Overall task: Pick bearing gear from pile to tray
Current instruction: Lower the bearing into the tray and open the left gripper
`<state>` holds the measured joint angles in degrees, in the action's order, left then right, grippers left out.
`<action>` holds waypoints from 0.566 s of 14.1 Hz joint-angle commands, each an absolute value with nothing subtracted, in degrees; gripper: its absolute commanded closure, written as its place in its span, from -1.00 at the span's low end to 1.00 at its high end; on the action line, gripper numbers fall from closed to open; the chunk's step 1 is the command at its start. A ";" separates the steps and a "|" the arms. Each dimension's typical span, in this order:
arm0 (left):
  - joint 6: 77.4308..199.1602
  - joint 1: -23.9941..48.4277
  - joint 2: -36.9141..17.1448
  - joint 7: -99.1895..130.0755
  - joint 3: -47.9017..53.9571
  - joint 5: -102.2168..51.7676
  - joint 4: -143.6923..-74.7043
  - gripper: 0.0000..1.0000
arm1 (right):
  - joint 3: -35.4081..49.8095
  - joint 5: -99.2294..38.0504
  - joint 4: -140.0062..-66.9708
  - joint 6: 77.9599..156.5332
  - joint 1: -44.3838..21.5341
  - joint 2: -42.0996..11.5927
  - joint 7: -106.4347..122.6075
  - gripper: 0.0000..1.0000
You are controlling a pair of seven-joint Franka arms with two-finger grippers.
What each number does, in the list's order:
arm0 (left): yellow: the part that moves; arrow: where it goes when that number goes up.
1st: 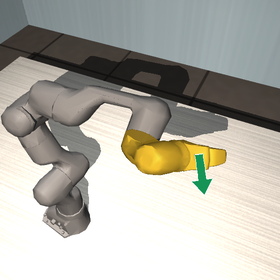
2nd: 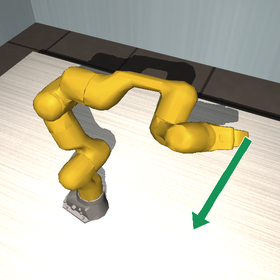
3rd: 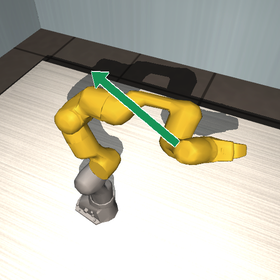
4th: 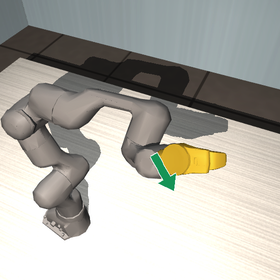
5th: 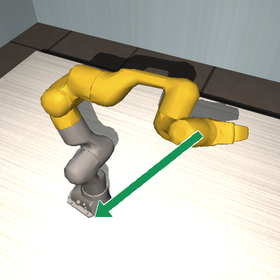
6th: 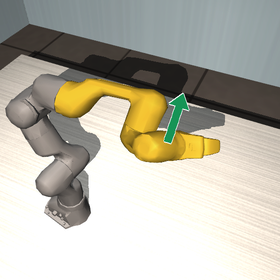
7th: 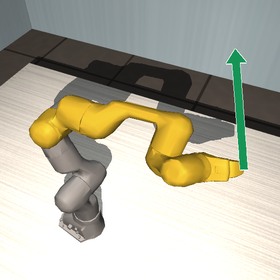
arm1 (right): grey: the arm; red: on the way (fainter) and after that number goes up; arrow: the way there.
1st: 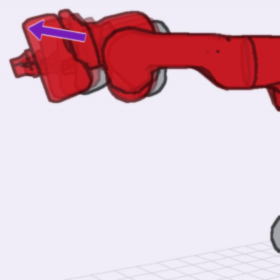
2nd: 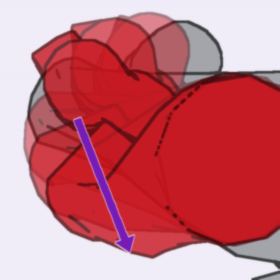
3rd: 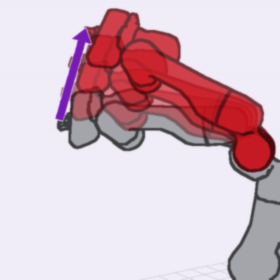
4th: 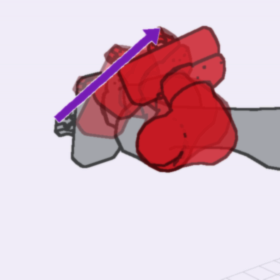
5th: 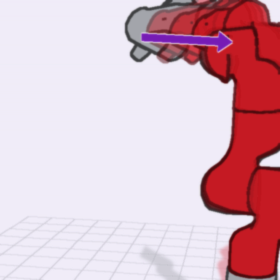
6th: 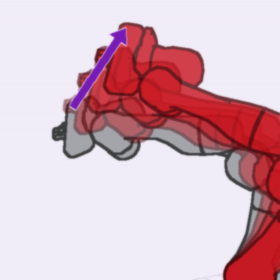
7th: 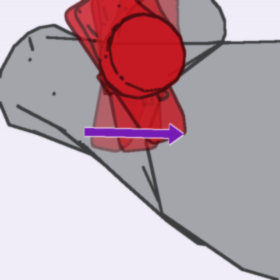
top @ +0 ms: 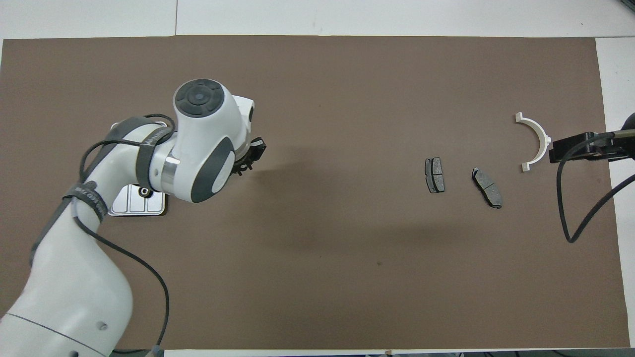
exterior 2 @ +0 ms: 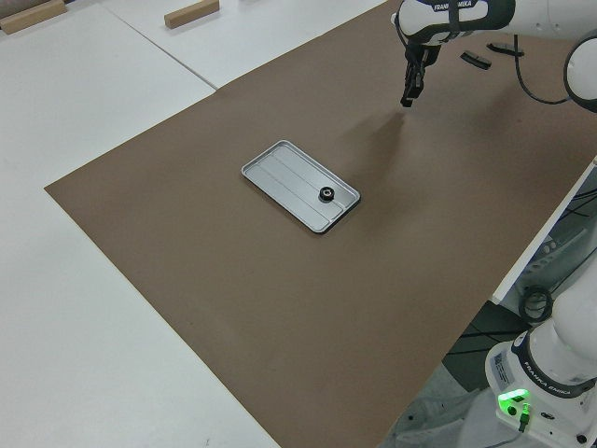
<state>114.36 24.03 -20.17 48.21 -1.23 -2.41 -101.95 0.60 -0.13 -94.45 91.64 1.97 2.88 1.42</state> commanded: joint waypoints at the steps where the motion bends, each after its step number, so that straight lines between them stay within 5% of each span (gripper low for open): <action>1: 114.44 15.50 -10.56 36.26 -0.44 -1.93 -111.78 0.78 | 1.14 -0.97 -94.66 92.55 2.81 2.90 2.73 -1.00; 8: 124.34 3.70 -9.32 18.56 -0.53 -1.93 -117.76 0.77 | 1.14 -1.05 -95.01 92.02 3.08 3.08 2.81 -1.00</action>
